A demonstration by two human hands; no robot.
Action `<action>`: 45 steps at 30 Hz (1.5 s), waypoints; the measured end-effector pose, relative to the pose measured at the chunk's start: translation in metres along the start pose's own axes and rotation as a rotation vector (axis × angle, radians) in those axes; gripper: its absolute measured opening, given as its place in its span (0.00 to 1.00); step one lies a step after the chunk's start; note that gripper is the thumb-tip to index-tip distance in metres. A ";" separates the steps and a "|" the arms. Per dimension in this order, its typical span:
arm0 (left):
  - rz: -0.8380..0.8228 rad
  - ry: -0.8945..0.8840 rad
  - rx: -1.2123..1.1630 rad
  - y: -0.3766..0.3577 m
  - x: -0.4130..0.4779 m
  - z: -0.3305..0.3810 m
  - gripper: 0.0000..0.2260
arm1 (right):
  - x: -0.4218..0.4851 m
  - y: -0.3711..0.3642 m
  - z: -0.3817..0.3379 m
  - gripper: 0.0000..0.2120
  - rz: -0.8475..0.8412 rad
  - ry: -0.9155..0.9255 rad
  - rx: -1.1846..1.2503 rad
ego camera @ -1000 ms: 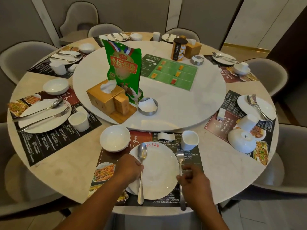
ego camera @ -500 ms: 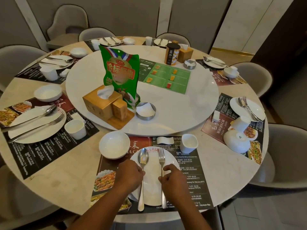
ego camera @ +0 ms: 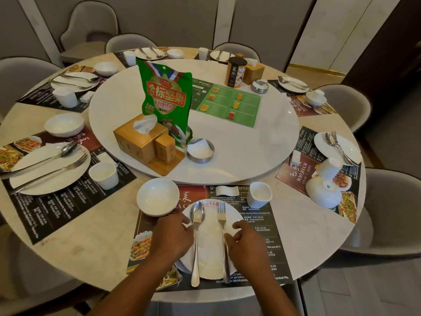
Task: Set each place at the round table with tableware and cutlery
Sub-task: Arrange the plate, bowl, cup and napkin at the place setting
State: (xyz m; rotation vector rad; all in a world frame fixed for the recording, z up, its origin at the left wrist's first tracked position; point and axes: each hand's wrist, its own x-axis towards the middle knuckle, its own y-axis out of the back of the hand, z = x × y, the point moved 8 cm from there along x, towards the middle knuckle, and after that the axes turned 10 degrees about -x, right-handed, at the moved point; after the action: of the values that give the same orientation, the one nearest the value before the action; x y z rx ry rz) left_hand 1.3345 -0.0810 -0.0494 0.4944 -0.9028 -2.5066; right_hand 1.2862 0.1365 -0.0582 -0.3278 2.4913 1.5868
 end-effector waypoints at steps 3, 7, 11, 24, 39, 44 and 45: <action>0.110 -0.054 0.062 0.020 -0.004 -0.003 0.13 | -0.001 0.022 0.014 0.16 0.141 0.039 -0.151; 0.084 -0.033 0.073 0.020 -0.010 -0.023 0.16 | -0.003 0.024 0.030 0.21 0.107 0.070 -0.315; 0.028 0.061 -0.017 0.008 -0.014 -0.041 0.13 | -0.005 0.020 0.032 0.22 0.061 0.093 -0.227; 0.005 0.233 -0.091 -0.009 -0.018 -0.060 0.14 | -0.001 0.021 0.036 0.20 0.058 0.098 -0.143; 0.168 0.107 0.084 0.010 -0.029 -0.033 0.08 | 0.006 0.019 0.040 0.21 -0.016 0.138 -0.150; 0.209 0.101 0.069 0.010 -0.032 -0.031 0.07 | 0.013 0.019 0.042 0.22 -0.038 0.166 -0.132; 0.212 0.107 0.071 0.010 -0.032 -0.030 0.07 | 0.014 0.018 0.042 0.23 -0.045 0.172 -0.126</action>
State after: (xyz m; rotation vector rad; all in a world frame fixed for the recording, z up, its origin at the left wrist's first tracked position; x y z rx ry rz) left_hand 1.3781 -0.0875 -0.0591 0.5212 -0.9525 -2.2431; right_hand 1.2688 0.1812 -0.0636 -0.5560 2.4911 1.7710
